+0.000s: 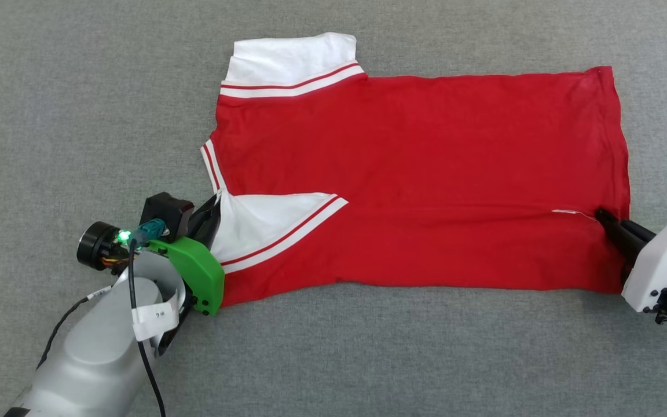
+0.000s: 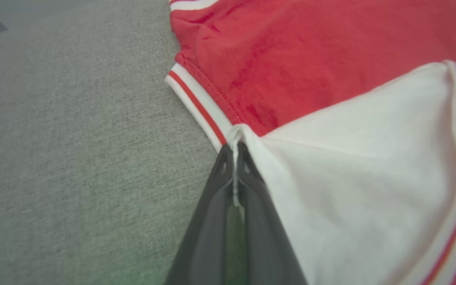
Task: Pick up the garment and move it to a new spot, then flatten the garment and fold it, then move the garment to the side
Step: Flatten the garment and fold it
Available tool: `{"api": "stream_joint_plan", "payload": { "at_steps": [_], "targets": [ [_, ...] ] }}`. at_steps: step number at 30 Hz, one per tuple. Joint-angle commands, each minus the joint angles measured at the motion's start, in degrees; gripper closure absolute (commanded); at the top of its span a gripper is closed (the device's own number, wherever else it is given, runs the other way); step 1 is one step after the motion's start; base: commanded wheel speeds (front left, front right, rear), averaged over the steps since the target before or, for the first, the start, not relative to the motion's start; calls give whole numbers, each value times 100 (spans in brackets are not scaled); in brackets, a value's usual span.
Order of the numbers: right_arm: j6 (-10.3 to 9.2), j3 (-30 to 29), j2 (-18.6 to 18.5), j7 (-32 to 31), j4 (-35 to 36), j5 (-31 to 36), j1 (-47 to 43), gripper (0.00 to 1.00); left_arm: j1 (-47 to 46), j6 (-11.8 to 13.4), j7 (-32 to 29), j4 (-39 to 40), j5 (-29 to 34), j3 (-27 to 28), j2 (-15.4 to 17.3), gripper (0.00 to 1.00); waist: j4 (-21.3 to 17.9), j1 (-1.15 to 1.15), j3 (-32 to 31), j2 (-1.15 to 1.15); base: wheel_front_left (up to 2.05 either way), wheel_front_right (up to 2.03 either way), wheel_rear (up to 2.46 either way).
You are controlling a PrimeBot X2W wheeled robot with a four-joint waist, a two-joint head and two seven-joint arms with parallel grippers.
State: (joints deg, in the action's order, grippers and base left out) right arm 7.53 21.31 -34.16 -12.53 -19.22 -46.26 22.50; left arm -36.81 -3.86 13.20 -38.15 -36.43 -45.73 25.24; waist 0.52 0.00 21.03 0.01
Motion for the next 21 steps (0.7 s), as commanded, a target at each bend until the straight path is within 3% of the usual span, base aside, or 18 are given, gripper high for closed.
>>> {"api": "stream_joint_plan", "payload": {
  "at_steps": [1, 2, 3, 4, 5, 13, 16, 21],
  "targets": [
    [-4, 71, 28, 52, -90, -32, 54, 100, 30, -52, -8, -165, 33, -46, -86, 100, 36, 0, -66, -1, 0, 0, 0],
    [-4, 113, 26, 75, -110, -58, 38, 100, 42, -68, 21, -217, 18, -33, -102, 100, 43, 0, -104, -1, 0, 0, 0],
    [-4, 138, 25, 123, -114, -112, 17, 73, 55, -77, 57, -258, 3, -5, -112, 100, 51, 0, -158, -1, 0, 0, 0],
    [-4, 134, 14, 178, -119, -142, 1, 42, 60, -80, 81, -277, 4, 17, -107, 62, 62, 0, -209, -1, 0, 0, 0],
    [-4, 128, -7, 250, -105, -160, -18, 0, 53, -71, 107, -275, 31, 42, -76, 0, 77, 0, -272, -1, 0, 0, 0],
    [-4, -61, -266, 692, 312, -228, -325, 0, -219, -128, -12, 294, 66, 230, 360, 0, 262, 0, -765, -1, 0, 0, 0],
    [-4, -198, -305, 717, 461, -181, -439, 0, -367, -195, -478, 646, -80, 230, 539, 0, 303, 0, -894, -1, 0, 0, 0],
    [-4, -387, -346, 687, 545, -76, -541, 0, -583, -302, -2000, 1232, -712, 115, 763, 0, 365, 0, -1004, -1, 0, 0, 0]
  ]
}}
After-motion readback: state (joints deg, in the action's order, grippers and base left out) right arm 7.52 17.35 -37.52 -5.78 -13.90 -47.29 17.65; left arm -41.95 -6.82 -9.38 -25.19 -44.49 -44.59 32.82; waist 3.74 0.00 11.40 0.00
